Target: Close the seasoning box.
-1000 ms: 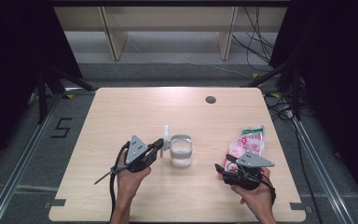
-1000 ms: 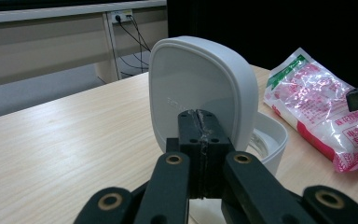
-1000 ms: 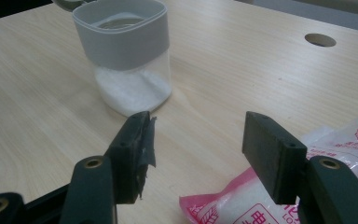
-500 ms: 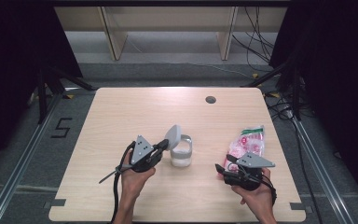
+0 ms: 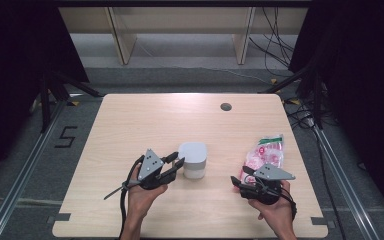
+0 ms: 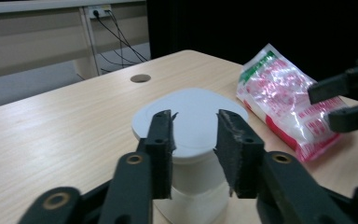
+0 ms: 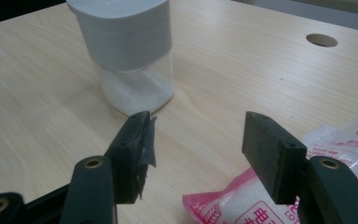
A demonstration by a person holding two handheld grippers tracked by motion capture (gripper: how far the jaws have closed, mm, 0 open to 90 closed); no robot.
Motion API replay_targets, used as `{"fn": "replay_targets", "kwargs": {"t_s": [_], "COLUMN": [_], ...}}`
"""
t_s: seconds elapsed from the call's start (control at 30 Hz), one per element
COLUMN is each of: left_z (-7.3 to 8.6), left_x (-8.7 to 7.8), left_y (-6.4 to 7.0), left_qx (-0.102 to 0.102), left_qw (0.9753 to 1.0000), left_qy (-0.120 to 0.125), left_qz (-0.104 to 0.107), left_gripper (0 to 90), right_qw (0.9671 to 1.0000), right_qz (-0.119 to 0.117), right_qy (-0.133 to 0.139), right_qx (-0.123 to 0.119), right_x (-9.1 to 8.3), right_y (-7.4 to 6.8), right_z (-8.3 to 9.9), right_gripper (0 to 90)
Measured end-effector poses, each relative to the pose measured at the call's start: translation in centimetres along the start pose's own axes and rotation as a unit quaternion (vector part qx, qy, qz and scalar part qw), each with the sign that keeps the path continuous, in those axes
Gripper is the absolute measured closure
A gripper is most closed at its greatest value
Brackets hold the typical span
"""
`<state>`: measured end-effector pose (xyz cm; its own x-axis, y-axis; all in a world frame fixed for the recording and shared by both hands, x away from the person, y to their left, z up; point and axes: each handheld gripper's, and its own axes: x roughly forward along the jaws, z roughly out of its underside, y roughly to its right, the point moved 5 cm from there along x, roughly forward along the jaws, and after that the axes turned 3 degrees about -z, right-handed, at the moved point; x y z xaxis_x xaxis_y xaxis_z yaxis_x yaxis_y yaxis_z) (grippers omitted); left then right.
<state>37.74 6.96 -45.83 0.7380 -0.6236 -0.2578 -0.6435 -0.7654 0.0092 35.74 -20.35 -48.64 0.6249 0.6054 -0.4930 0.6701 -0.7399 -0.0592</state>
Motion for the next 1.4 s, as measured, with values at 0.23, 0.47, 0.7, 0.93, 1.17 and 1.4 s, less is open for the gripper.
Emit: {"fn": "replay_targets", "kwargs": {"t_s": [0.23, 0.47, 0.7, 0.93, 1.17, 1.4], "left_z": [0.8, 1.9, 2.6, 2.9, 4.1, 4.8], "left_x": [-1.0, -1.4, -1.9, -2.2, -2.4, -2.5], "left_y": [1.5, 2.5, 2.7, 2.7, 2.9, 3.6], "left_qx": [0.005, 0.009, 0.006, 0.009, -0.003, -0.012], "left_qw": [0.9998, 0.9995, 0.9995, 0.9995, 0.9996, 0.9994], "left_qy": [-0.007, -0.020, -0.023, -0.023, -0.024, -0.028], "left_qz": [0.020, 0.022, 0.021, 0.019, 0.017, 0.018], "left_gripper": [46.7, 37.4, 35.8, 34.3, 32.7, 31.8], "right_qw": [1.0000, 0.9998, 0.9996, 0.9997, 0.9995, 0.9991], "right_qz": [-0.004, -0.019, -0.026, -0.025, -0.026, -0.034], "right_qy": [0.000, -0.001, -0.002, -0.003, -0.004, -0.015], "right_qx": [0.007, -0.004, 0.004, -0.002, -0.014, -0.017], "right_x": [0.0, 0.1, 0.3, 0.1, -0.1, -0.1], "right_y": [-0.2, -0.6, -0.9, -0.9, -1.0, -1.4], "right_z": [0.1, 0.2, 0.4, 0.6, 0.8, 1.1], "right_gripper": [40.9, 39.5, 39.4, 39.3, 38.8, 38.4]}}
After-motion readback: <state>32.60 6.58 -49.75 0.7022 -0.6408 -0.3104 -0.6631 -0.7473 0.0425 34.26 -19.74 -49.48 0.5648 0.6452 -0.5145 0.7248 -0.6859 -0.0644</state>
